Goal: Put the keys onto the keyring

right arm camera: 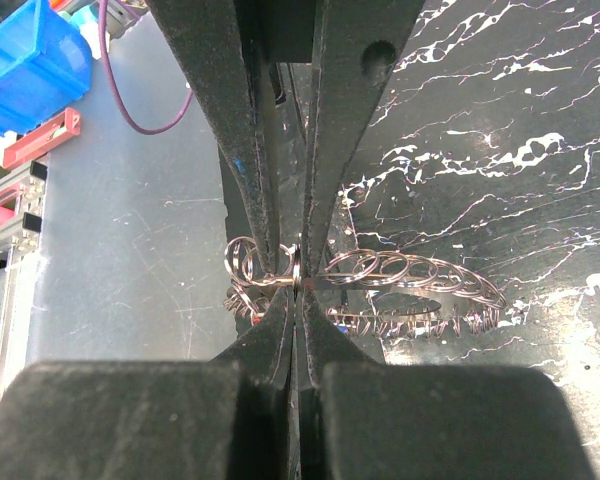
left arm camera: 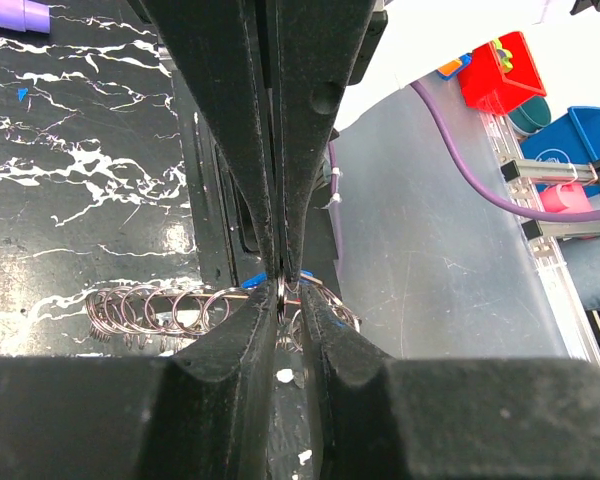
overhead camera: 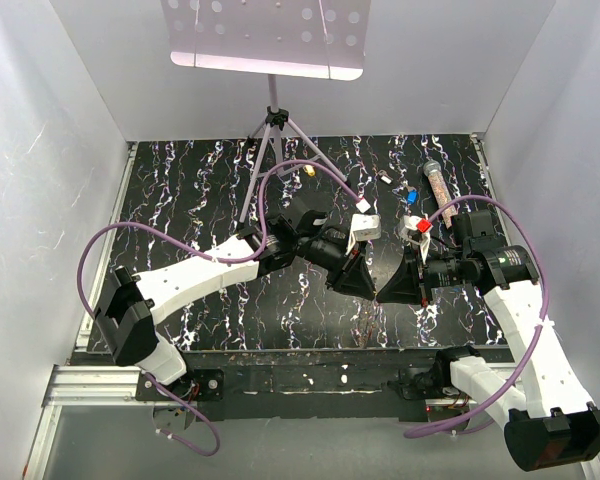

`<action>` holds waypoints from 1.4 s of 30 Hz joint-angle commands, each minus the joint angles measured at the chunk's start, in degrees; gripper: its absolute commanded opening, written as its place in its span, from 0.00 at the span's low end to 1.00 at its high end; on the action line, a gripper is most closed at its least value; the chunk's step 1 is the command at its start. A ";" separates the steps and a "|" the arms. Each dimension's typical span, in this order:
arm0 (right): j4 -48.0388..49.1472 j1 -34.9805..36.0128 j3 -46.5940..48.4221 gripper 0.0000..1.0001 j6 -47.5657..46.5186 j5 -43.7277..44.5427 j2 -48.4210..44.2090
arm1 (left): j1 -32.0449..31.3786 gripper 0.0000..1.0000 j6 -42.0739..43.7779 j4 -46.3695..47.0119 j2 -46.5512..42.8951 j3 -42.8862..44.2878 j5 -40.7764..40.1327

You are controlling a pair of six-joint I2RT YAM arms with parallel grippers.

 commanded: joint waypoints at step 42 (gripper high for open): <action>-10.07 0.05 13.94 0.47 -6.20 -1.87 2.15 | 0.46 0.00 -1.87 25.36 -16.40 -16.62 -11.09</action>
